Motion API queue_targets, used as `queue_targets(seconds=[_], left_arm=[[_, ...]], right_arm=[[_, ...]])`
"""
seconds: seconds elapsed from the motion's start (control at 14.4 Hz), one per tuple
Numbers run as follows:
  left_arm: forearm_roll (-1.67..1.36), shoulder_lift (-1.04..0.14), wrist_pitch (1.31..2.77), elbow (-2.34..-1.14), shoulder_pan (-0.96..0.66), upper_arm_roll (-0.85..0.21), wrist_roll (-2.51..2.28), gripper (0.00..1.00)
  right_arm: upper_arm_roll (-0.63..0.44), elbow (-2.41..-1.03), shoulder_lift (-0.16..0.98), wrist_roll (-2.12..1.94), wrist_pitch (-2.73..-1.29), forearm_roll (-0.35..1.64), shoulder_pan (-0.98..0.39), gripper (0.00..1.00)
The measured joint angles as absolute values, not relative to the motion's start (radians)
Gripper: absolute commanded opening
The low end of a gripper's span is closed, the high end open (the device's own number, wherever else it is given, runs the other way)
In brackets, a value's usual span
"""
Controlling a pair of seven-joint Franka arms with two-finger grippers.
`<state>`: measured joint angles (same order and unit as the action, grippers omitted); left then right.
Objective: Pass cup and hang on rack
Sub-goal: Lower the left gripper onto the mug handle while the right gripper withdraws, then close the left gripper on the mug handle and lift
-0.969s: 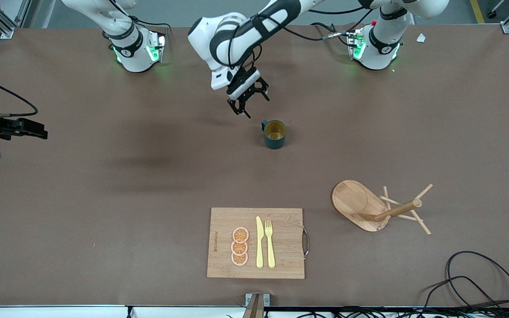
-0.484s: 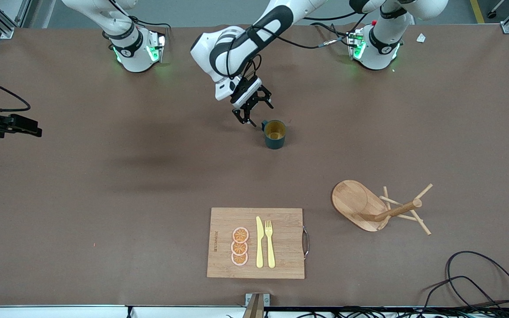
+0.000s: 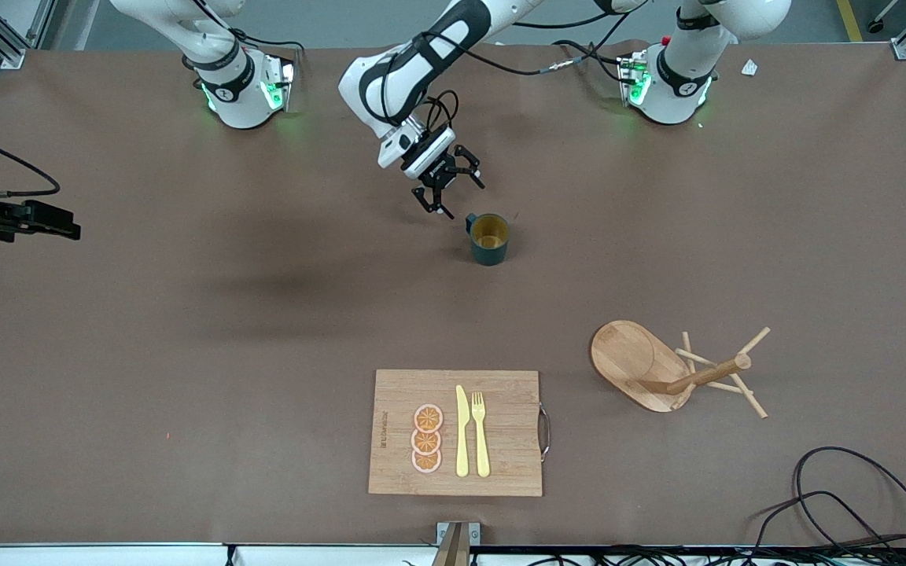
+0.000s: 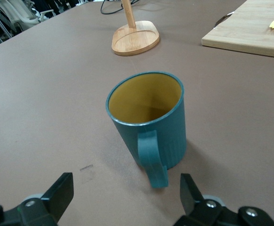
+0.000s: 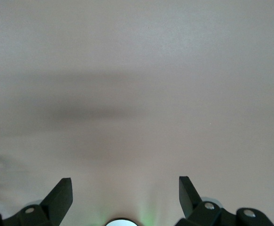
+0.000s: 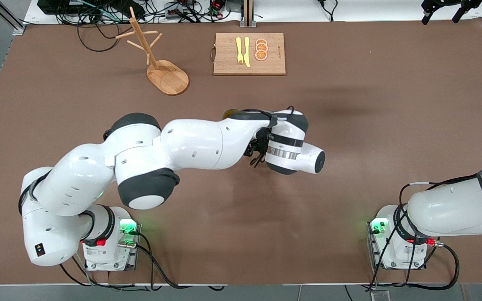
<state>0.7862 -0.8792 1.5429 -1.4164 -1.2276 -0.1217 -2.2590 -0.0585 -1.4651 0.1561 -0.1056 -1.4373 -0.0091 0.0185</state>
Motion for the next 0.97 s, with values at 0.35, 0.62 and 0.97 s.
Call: queue_targets(seconds=[0.35,0.62,0.97], left_arm=[[0.824,-0.908,1.543,-1.411,-1.227,-0.095,-2.26,0.98],[0.826,-0.918,1.552,-1.398,-1.225,-0.066,-2.259,0.81],[0.826,-0.944,1.554,-1.375,-1.226,-0.062,-2.258,0.54]], right_arm=[[-0.056,-1.466,0.152,-0.048,-1.433,0.055,0.018,1.0],[-0.058,-1.533,0.077,-0.044,-1.466,0.057,0.018,1.0],[-0.055,-1.657,-0.045,-0.044,-1.501,0.039,0.014,1.0]])
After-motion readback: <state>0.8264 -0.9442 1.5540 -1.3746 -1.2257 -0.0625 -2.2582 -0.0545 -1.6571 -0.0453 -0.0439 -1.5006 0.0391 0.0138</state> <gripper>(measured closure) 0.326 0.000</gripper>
